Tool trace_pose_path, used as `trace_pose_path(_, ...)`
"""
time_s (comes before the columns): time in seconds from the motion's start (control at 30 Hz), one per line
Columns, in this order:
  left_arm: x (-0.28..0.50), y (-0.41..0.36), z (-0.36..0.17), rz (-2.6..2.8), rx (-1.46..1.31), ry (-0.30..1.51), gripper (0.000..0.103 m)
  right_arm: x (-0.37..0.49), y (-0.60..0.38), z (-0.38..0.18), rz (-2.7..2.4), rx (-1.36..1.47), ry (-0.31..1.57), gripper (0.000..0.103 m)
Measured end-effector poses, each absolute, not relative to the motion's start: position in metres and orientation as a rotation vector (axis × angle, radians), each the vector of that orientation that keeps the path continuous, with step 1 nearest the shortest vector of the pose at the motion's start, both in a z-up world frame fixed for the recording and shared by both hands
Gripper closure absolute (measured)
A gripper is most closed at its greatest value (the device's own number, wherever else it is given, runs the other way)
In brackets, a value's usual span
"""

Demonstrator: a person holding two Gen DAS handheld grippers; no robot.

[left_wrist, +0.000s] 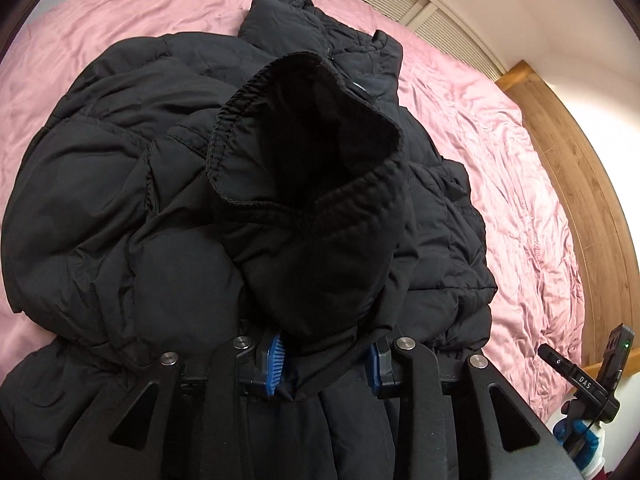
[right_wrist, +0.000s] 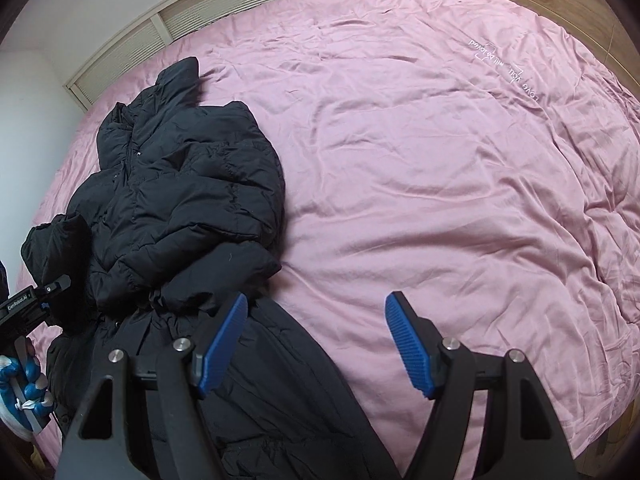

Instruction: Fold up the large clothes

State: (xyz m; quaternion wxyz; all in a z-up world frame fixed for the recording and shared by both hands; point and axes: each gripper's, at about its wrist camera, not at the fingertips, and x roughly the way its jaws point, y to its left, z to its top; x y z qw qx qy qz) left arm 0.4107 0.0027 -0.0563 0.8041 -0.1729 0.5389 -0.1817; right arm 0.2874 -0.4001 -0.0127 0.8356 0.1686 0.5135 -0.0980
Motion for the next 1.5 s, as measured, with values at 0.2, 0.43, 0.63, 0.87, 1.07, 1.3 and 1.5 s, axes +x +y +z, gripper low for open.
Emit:
trace_pose_path(0.2,0.4,0.001,-0.059,-0.415,-0.358,1.169,0.057,0.29,-0.396,-0.013,-0.196,0.344,1.092,0.032)
trace_pose_path(0.43,0.388,0.004,-0.05,-0.487,-0.351,1.181,0.05,0.297,-0.385,-0.011,-0.195,0.335,1.089,0.032)
trace_pose_path(0.63,0.376,0.011,-0.032,-0.567,-0.344,1.166,0.048,0.311,-0.355,-0.004,-0.157,0.305,1.082,0.032)
trace_pose_path(0.87,0.369,0.066,-0.014,-0.503,-0.319,1.139,0.047,0.338,-0.295,0.014,-0.056,0.225,1.065,0.032)
trace_pose_path(1.07,0.381,0.13,-0.007,-0.395,-0.296,1.113,0.047,0.364,-0.225,0.038,0.07,0.17,1.027,0.032)
trace_pose_path(1.3,0.406,0.186,-0.002,-0.32,-0.292,1.083,0.047,0.396,-0.142,0.065,0.224,0.124,0.976,0.032)
trace_pose_path(1.5,0.428,0.193,-0.005,-0.329,-0.257,1.081,0.047,0.409,-0.081,0.059,0.326,0.105,0.982,0.032)
